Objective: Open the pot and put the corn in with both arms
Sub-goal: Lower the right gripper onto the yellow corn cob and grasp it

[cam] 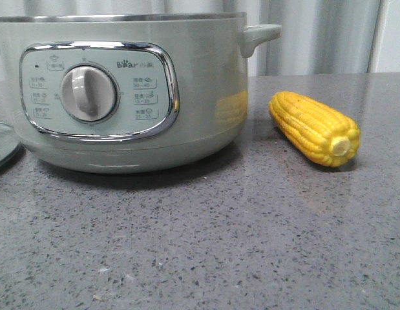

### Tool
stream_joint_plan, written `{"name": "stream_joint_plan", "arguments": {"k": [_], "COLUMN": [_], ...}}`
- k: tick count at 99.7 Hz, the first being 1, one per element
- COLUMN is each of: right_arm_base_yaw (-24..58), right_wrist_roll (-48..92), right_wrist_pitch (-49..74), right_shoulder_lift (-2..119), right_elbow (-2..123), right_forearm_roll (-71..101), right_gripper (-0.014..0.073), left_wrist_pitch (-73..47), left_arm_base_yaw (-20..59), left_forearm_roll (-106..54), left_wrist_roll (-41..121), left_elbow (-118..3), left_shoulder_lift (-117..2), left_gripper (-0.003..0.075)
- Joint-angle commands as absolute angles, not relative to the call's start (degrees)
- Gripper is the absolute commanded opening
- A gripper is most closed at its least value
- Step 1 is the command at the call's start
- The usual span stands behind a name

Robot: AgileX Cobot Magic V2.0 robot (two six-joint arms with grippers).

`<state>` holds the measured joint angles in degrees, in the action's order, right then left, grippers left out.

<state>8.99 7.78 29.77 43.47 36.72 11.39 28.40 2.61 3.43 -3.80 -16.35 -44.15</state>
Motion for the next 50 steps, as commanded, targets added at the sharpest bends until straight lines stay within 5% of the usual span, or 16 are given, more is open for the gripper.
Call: {"name": "stream_joint_plan", "arguments": {"k": [1, 50], "right_arm_base_yaw": [10.5, 14.7], "right_wrist_roll": [8.2, 8.2], "right_wrist_pitch": [27.8, 37.8], "right_shoulder_lift": [48.1, 76.7], "right_elbow": [41.8, 59.1], "right_forearm_roll": [13.8, 17.6], "right_gripper": [0.0376, 0.0416], "left_wrist_pitch": [32.9, 31.6], "left_arm_base_yaw": [2.6, 2.6], "left_forearm_roll": [3.9, 5.7], "left_wrist_roll": [-4.1, -4.2], "left_elbow": [-18.7, -20.8], "left_shoulder_lift": [-42.2, -40.2], "left_gripper": [0.0412, 0.041]}}
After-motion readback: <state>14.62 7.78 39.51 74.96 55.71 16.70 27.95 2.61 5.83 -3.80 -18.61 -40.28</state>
